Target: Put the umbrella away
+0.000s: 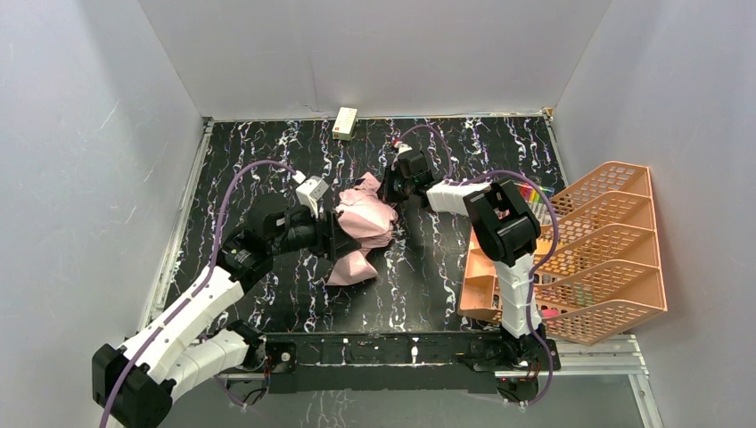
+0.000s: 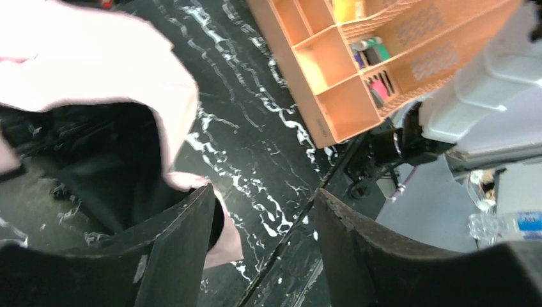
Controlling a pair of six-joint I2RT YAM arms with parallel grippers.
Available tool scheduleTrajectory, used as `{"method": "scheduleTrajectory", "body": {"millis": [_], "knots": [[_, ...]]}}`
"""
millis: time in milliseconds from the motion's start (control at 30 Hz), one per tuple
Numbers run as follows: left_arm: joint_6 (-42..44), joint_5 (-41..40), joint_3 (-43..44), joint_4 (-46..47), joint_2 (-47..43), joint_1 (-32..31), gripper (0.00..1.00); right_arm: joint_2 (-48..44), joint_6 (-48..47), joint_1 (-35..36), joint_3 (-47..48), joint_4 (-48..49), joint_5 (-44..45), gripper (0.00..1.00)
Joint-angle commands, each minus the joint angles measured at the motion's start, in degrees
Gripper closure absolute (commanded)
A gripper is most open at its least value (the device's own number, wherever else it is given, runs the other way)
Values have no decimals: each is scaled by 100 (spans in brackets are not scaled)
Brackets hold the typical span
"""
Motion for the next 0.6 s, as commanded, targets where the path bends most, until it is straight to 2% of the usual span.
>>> {"method": "scheduleTrajectory", "body": {"millis": [0, 133, 200, 567], "knots": [[-193, -966, -138, -781, -224, -25, 39, 294, -201, 22, -25, -745, -36, 100], [-615, -1650, -316, -1193, -424, -25, 17, 295, -215, 25, -16, -754, -83, 100], [-752, -1808, -377, -1260, -475, -25, 3, 297, -214, 25, -16, -750, -108, 100], [-912, -2390, -69, -1246, 129, -33, 2, 297, -232, 25, -34, -745, -131, 100]]}}
